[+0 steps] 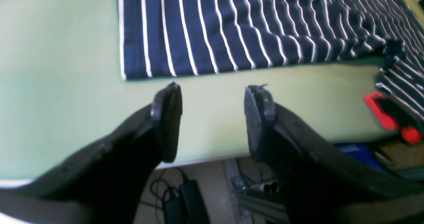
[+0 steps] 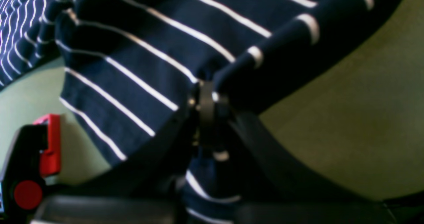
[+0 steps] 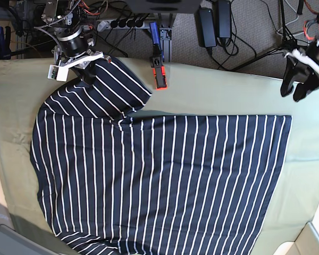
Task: Fold the T-shirt properly
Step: 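Lower the left gripper and grasp the shirt's side edge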
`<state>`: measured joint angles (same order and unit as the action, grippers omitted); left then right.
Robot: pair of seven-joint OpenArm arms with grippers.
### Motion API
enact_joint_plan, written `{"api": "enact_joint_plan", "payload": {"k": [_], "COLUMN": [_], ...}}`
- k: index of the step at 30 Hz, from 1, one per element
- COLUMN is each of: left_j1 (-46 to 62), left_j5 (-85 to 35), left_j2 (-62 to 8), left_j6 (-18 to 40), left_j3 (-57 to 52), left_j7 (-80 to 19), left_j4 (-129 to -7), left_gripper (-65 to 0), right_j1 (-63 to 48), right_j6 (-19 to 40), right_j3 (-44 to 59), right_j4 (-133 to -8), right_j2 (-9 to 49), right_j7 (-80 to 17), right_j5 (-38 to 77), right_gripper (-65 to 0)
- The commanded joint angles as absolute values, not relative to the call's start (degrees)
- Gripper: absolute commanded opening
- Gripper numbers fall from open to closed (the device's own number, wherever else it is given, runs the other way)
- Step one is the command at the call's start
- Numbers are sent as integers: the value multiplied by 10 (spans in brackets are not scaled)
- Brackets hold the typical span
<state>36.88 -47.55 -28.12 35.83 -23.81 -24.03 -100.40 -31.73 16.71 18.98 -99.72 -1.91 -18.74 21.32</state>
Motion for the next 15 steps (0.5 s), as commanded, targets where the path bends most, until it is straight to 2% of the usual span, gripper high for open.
{"api": "enact_joint_plan", "payload": {"k": [1, 7, 9, 15], "left_j1": [355, 241, 208, 157], "left_j5": [-481, -473, -483, -513], "left_j2": [-294, -295, -296, -295], "left_j6": [349, 331, 331, 332], "left_j3": [-231, -187, -188, -188], "left_j7": [-229, -227, -230, -252], "left_j4": [-993, -851, -809, -745], "left_gripper": [-314, -314, -291, -288], "right_j1": [-319, -319, -319, -319], "right_j6": [172, 172, 172, 172], "right_j3": [190, 190, 190, 190], "right_j4": [-1004, -1004, -1004, -1004], "right_j2": [-18, -18, -18, -18], "right_j7": [-180, -180, -180, -180], "right_j5": [214, 199, 192, 178], "right_gripper": [-650, -650, -650, -650]}}
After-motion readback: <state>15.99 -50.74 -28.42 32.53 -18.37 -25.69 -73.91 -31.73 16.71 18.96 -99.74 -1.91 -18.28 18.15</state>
